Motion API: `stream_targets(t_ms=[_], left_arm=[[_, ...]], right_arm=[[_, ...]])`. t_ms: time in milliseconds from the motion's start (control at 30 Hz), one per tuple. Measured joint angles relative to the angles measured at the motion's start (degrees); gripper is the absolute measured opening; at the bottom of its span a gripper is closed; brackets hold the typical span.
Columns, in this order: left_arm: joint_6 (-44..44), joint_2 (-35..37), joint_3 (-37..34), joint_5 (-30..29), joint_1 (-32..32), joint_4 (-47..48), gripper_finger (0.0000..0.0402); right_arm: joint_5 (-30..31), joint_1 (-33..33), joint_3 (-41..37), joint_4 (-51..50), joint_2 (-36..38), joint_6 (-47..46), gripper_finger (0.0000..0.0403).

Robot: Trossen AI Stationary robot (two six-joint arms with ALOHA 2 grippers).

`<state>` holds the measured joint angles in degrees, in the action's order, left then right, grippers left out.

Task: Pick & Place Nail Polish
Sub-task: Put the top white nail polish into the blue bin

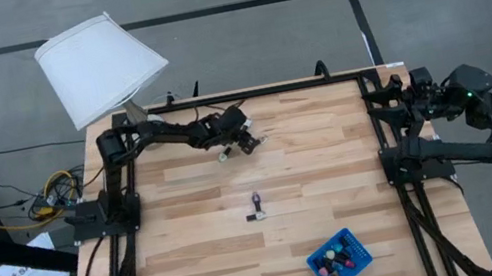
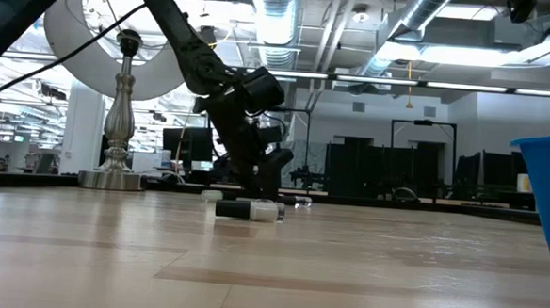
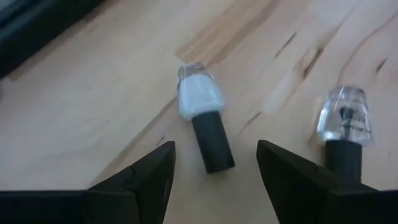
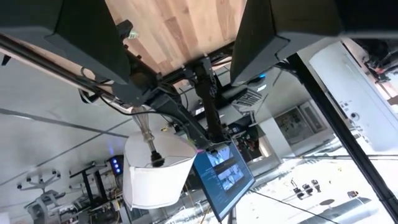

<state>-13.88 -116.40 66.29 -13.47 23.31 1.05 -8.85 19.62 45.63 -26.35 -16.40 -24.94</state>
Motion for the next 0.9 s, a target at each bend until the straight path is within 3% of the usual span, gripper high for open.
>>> stream_targets(t_ms=[200, 900], left_arm=[[-0.03, -0.33, 0.04, 1.61, 1.06, 0.30, 0.0211], [0.45, -0.33, 0.01, 4.19, 2.30, 0.58, 0.0064]], right_arm=[[0.01, 0.00, 0.00, 0.00, 0.00, -0.18, 0.0270], [0.01, 0.00, 0.00, 0.28, -0.02, -0.18, 0.0270]])
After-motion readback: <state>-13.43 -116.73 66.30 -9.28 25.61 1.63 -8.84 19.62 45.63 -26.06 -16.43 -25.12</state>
